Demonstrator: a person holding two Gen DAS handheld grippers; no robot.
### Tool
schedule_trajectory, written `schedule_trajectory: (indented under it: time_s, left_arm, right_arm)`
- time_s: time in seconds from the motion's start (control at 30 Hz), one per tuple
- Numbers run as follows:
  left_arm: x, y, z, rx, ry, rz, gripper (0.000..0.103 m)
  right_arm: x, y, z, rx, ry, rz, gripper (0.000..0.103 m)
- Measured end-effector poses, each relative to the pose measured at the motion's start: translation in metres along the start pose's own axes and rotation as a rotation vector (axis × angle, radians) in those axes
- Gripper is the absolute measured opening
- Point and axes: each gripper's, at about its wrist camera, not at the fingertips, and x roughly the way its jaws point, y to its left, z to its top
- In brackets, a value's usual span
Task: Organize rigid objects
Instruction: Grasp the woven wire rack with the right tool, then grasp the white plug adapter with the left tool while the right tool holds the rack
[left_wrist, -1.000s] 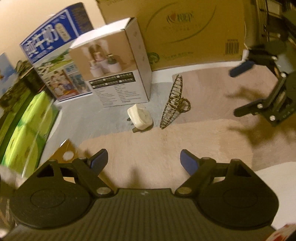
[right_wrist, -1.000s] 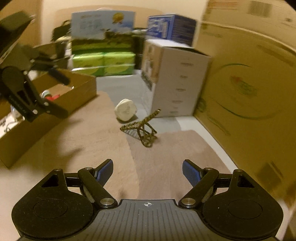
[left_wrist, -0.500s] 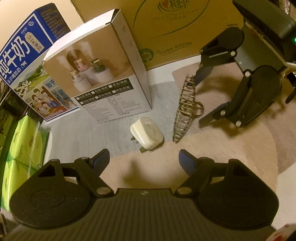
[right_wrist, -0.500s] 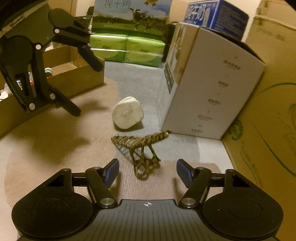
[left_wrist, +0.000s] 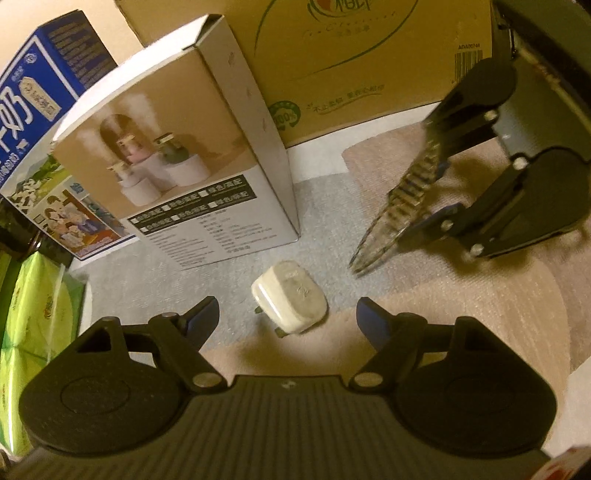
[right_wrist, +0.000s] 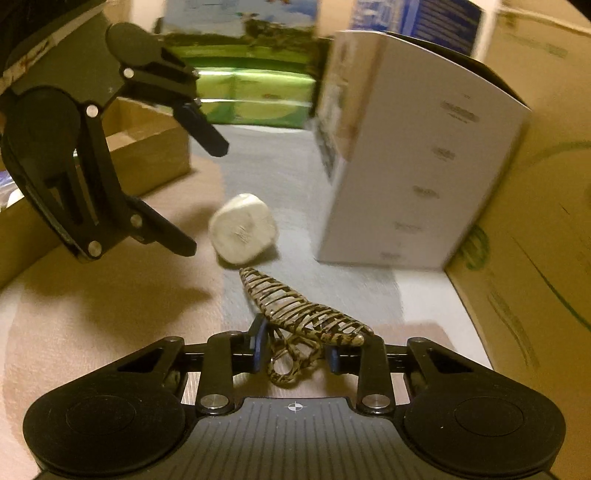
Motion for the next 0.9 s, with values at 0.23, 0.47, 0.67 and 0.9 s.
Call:
schedule_trajectory:
  time_s: [0.23, 0.47, 0.67, 0.9]
  left_arm:
    - [0.018, -0.003, 0.008, -0.002, 0.018, 0.007, 0.078]
    - [0.037, 0.005, 0.014, -0.086, 0.089, 0.027, 0.073]
    - [0.041, 0.015, 0.015, -0.217, 0.106, -0.009, 0.045]
    - [0.025, 0.011, 0.013, -0.284, 0.1, -0.029, 0.039]
  right_arm:
    - [-0.018, -0.016, -0.013, 0.16, 0.022, -0.061, 0.031]
    - [-0.027, -0.016, -0.015, 0.189, 0.006, -0.073, 0.028]
    - [-0.031, -0.014, -0.022, 0.219, 0.003, -0.08, 0.028]
    - [-0.039, -0.01, -0.027, 0.259, 0.003, -0.089, 0.028]
